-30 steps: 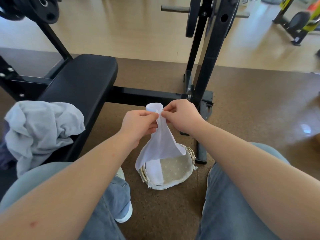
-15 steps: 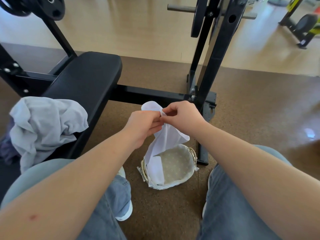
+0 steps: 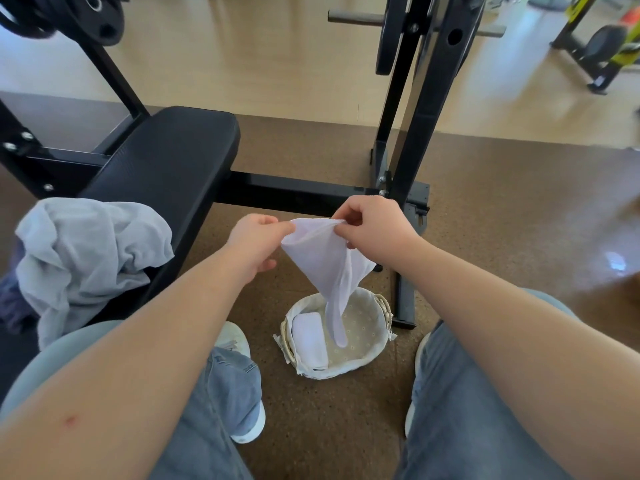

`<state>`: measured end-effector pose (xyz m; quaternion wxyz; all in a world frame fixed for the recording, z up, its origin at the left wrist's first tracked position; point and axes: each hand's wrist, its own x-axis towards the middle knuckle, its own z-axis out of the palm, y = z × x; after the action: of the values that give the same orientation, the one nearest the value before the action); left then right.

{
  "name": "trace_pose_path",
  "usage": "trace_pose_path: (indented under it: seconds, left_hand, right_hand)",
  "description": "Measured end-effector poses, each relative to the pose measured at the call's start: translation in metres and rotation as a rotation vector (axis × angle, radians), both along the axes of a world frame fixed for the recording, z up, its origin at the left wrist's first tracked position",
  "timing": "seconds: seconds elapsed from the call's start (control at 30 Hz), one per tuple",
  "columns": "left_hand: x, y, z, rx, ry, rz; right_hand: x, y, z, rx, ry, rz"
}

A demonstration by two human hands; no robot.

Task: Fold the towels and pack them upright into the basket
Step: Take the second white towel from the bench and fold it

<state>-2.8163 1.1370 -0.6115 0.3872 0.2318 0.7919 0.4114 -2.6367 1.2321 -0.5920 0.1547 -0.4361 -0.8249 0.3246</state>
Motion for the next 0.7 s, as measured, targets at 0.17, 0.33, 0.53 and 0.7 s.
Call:
trace_pose_path:
  seconds: [0.17, 0.33, 0.53, 0.7]
  left_hand:
    - [0.0, 0.0, -0.011, -0.149, -0.065, -0.049]
    - [-0.006, 0.005, -0.005, -0.081, 0.085, -0.05]
    - [-0.002, 0.001, 0.021, 0.085, 0.23, -0.102]
    - [0.001, -0.001, 0.018, -0.012, 0.218, -0.155]
  right_hand:
    - [0.006, -0.002, 0.003, -0.027, 0.017, 0.036]
    - [0.015, 0.0, -0.002, 0.001, -0.194, 0.086]
    - [0.014, 0.005, -0.005, 0.097, -0.116, -0.037]
    - [0.012, 0.002, -0.01, -0.008, -0.2, 0.038]
